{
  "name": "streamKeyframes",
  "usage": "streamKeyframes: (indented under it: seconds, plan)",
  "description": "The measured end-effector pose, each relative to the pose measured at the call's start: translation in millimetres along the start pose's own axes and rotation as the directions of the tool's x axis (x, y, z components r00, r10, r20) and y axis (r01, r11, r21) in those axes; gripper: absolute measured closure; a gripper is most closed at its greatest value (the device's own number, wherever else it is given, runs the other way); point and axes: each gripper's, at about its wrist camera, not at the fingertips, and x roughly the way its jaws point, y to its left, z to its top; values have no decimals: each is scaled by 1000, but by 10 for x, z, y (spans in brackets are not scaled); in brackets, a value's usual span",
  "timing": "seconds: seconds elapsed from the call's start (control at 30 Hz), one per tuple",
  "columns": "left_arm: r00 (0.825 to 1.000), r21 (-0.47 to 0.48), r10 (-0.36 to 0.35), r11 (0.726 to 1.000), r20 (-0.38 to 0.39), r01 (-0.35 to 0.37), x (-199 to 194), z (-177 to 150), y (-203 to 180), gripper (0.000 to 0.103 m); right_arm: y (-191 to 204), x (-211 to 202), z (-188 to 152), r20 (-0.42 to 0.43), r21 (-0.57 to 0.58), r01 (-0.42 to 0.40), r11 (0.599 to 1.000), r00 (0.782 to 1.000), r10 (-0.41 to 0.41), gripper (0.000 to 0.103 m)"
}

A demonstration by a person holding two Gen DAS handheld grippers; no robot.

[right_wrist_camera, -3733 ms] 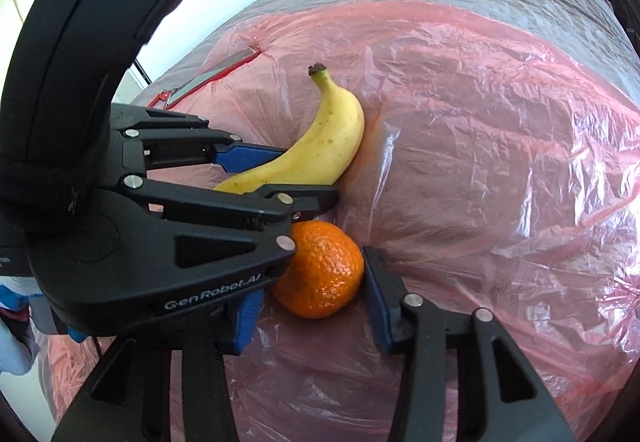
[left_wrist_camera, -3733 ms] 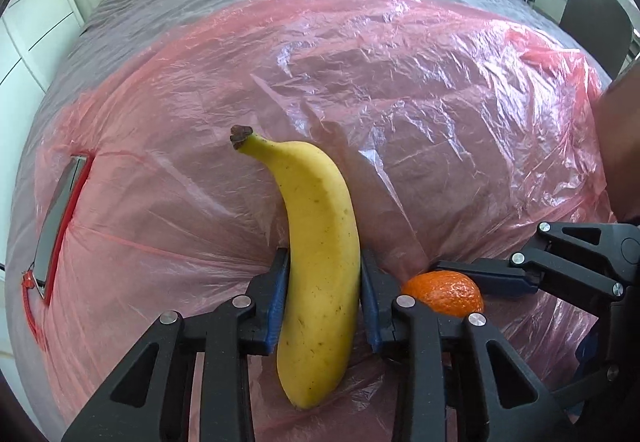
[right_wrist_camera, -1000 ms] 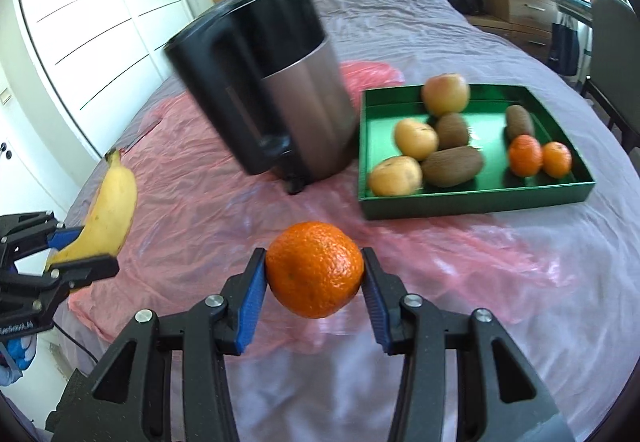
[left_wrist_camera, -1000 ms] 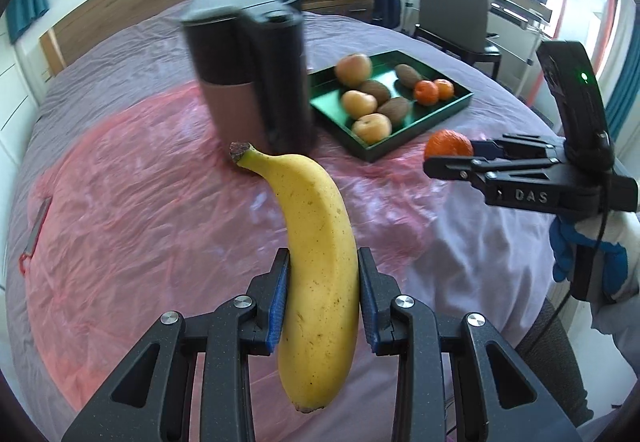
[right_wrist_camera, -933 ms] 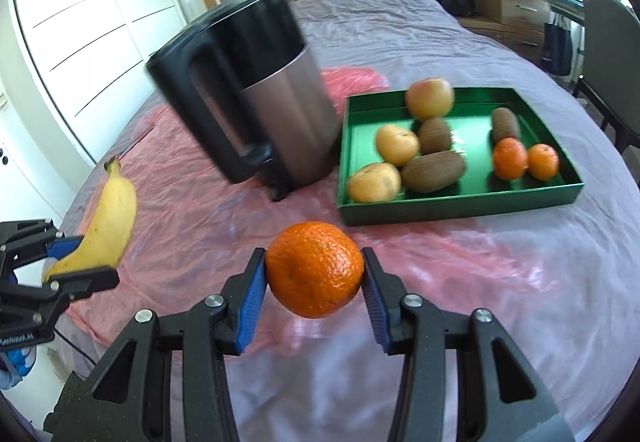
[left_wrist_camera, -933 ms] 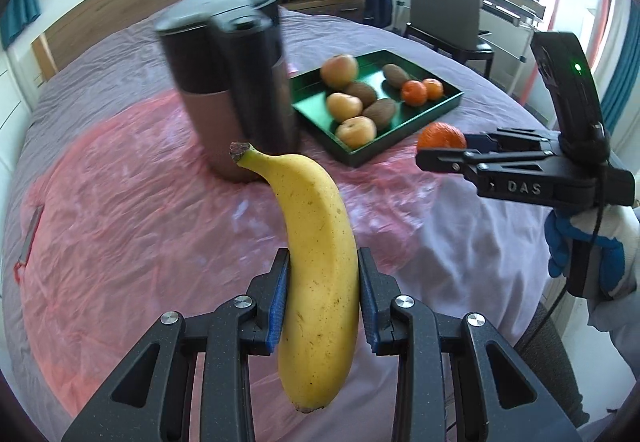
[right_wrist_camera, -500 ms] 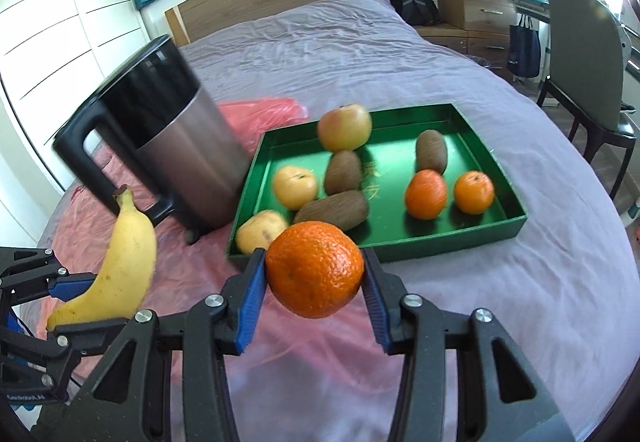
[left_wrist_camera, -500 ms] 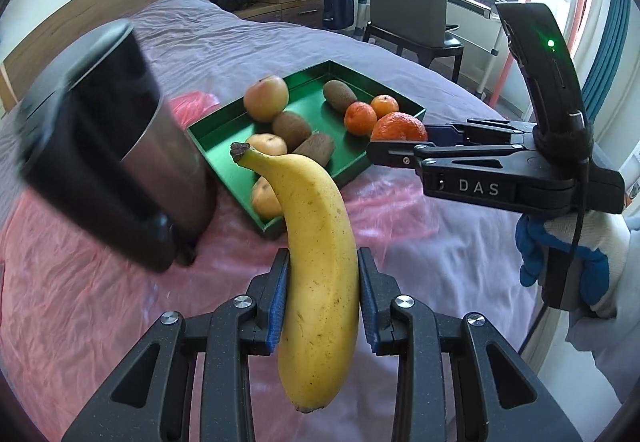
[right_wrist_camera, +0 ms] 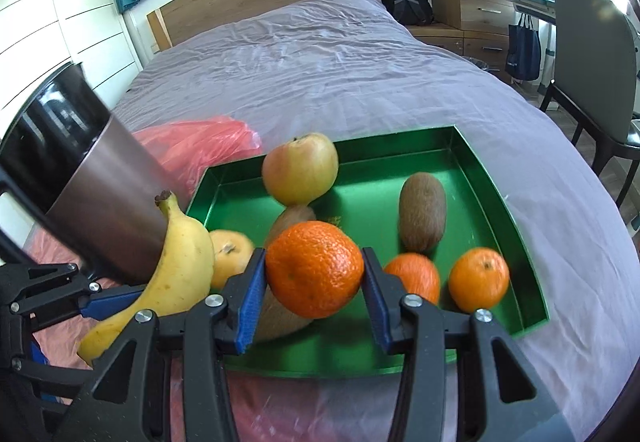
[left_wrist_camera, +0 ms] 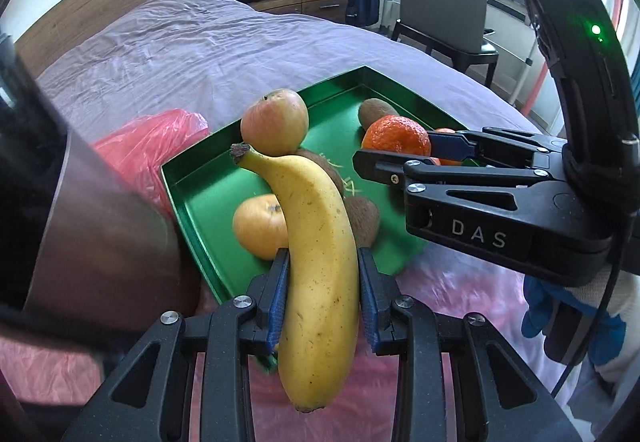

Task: Organize fruits
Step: 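Lower and release the banana and mandarin into the green tray with both tools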

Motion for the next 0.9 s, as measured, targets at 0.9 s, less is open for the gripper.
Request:
streamKeyframes:
  seconds: [0.9]
  plan:
    - [999,18,22,1000,50,-23,217,205,-110,47,-274,358,106,-6,-44,106,993,994,-106,3]
